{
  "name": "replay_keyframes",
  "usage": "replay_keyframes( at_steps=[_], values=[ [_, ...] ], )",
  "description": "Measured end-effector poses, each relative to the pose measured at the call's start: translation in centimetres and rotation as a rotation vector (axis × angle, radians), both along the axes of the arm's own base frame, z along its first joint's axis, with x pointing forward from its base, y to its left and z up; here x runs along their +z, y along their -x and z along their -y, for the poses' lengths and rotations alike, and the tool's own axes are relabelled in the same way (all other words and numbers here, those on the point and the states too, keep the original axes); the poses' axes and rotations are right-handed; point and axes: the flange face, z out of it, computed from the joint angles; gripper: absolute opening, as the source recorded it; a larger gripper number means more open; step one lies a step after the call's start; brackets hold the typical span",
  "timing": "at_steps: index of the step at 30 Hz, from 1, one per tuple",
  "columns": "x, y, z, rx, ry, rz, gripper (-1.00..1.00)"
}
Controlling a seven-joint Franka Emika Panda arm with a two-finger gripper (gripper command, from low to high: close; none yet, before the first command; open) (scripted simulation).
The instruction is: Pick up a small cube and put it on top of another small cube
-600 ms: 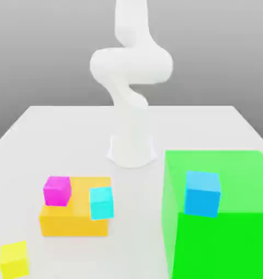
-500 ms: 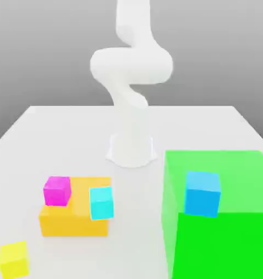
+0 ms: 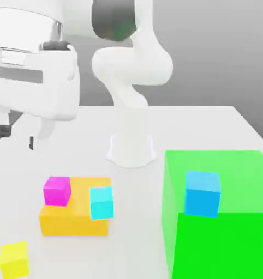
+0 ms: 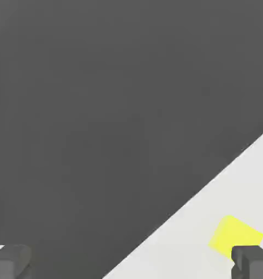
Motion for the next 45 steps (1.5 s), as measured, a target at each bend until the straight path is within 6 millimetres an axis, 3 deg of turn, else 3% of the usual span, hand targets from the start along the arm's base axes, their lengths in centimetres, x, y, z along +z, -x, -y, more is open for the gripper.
replay_keyframes(
  at_steps=[2, 6, 10, 15, 16, 22, 24, 28, 37, 45],
  values=[
    [-3.6, 0.3, 2.2, -0.085, -0.032, -0.040, 0.00],
    [-10.9, 1.0, 4.7, -0.225, -0.096, -0.118, 0.00],
    [-18.1, 2.9, 7.1, -0.378, -0.164, -0.194, 0.00],
    [-25.7, 3.6, 7.7, -0.422, -0.182, -0.215, 0.00],
    [-26.5, 3.6, 7.7, -0.423, -0.183, -0.215, -1.00],
    [-26.8, 3.6, 7.7, -0.423, -0.182, -0.214, -1.00],
    [-25.3, 3.6, 7.8, -0.424, -0.183, -0.214, -1.00],
    [-20.2, 3.9, 7.6, -0.422, -0.180, -0.215, -1.00],
    [-12.8, 10.0, 5.4, -0.409, -0.154, -0.227, -1.00],
    [-8.7, 16.2, 2.4, -0.391, -0.166, -0.222, -1.00]
  ],
)
